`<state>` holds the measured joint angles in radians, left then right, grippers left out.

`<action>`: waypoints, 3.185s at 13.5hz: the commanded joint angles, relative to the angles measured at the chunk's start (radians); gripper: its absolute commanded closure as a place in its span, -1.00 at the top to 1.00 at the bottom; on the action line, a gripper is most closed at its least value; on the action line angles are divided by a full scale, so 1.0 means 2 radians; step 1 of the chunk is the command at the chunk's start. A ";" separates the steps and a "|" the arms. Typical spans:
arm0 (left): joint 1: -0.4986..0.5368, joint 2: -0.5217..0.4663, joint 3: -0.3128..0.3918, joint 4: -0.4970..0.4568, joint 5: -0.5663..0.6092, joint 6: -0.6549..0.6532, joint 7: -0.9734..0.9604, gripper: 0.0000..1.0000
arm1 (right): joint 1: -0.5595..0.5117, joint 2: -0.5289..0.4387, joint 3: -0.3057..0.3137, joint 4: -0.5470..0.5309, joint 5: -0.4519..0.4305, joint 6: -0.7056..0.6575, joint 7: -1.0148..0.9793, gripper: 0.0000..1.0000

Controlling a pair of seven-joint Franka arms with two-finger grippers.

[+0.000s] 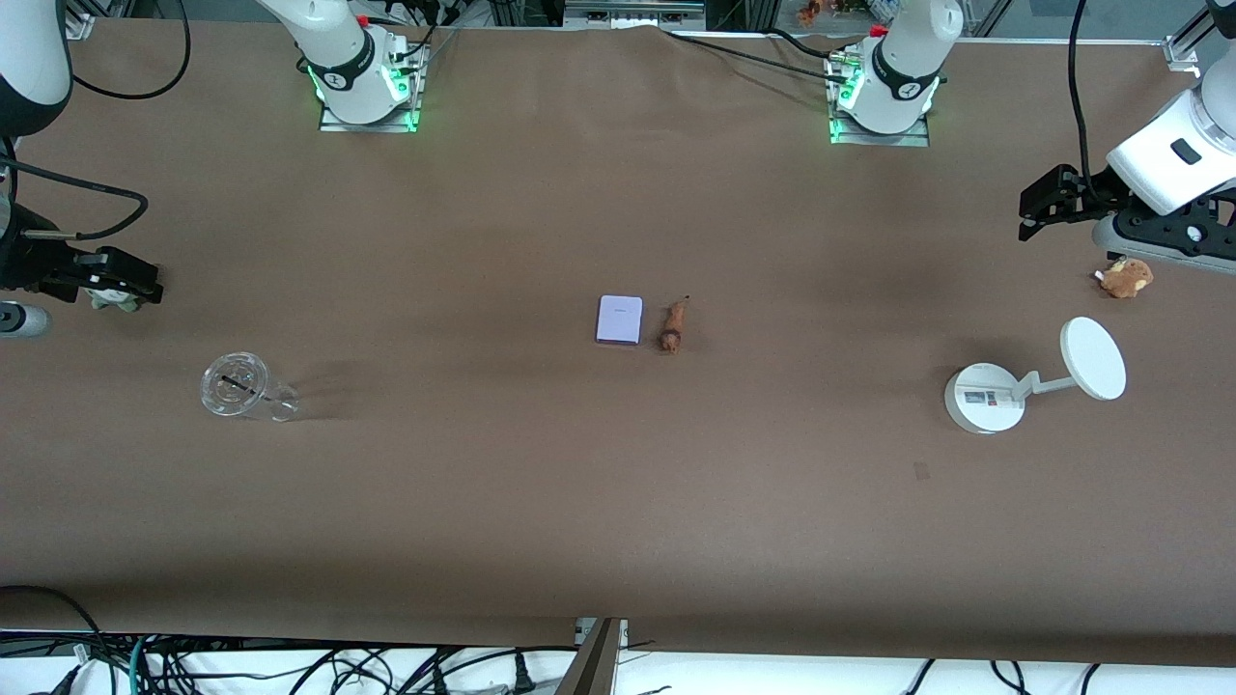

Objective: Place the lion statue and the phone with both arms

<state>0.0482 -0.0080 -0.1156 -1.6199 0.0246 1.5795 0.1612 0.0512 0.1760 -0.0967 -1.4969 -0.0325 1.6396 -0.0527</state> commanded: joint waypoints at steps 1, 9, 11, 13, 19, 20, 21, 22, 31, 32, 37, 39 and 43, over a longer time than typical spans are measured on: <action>0.002 -0.002 0.000 0.005 0.004 -0.003 0.011 1.00 | -0.003 0.003 0.002 0.008 0.000 -0.001 -0.004 1.00; 0.001 0.002 0.000 0.005 0.001 -0.004 0.008 1.00 | -0.003 0.003 0.002 0.008 0.000 -0.001 -0.005 1.00; 0.000 0.011 -0.002 0.005 0.001 -0.015 0.007 1.00 | -0.002 0.006 0.002 0.008 0.000 0.003 -0.005 1.00; -0.002 0.029 -0.004 0.004 -0.001 -0.019 0.008 1.00 | 0.001 0.009 0.002 0.008 -0.001 0.012 -0.004 1.00; -0.041 0.090 -0.007 -0.006 -0.098 0.002 -0.014 1.00 | 0.016 0.038 0.006 0.008 0.009 0.028 0.003 1.00; -0.063 0.099 -0.007 -0.016 -0.099 0.034 -0.039 1.00 | 0.019 0.041 0.006 0.008 0.012 0.034 0.002 1.00; -0.086 0.107 -0.007 -0.026 -0.099 0.074 -0.079 1.00 | 0.023 0.042 0.006 0.008 0.012 0.035 0.003 1.00; -0.112 0.117 -0.007 -0.040 -0.098 0.113 -0.122 1.00 | 0.029 0.051 0.006 0.008 0.011 0.036 0.001 1.00; -0.293 0.249 -0.006 -0.081 0.008 0.364 -0.372 1.00 | 0.082 0.118 0.006 0.008 0.013 0.111 0.070 1.00; -0.294 0.257 -0.006 -0.081 0.015 0.373 -0.372 1.00 | 0.087 0.127 0.006 0.008 0.013 0.120 0.075 1.00; -0.311 0.305 -0.006 -0.081 0.045 0.433 -0.377 1.00 | 0.102 0.156 0.006 0.008 0.015 0.147 0.082 1.00; -0.312 0.324 -0.006 -0.081 0.045 0.460 -0.377 1.00 | 0.102 0.163 0.007 0.007 0.029 0.149 0.082 1.00; -0.320 0.336 -0.005 -0.081 0.049 0.463 -0.377 0.52 | 0.109 0.176 0.006 0.007 0.050 0.157 0.082 1.00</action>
<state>-0.5730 0.6582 -0.1421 -1.7898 0.0833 2.4972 -0.5686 0.2537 0.5128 -0.0808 -1.4960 0.0481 1.9419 0.1049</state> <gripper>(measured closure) 0.040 0.000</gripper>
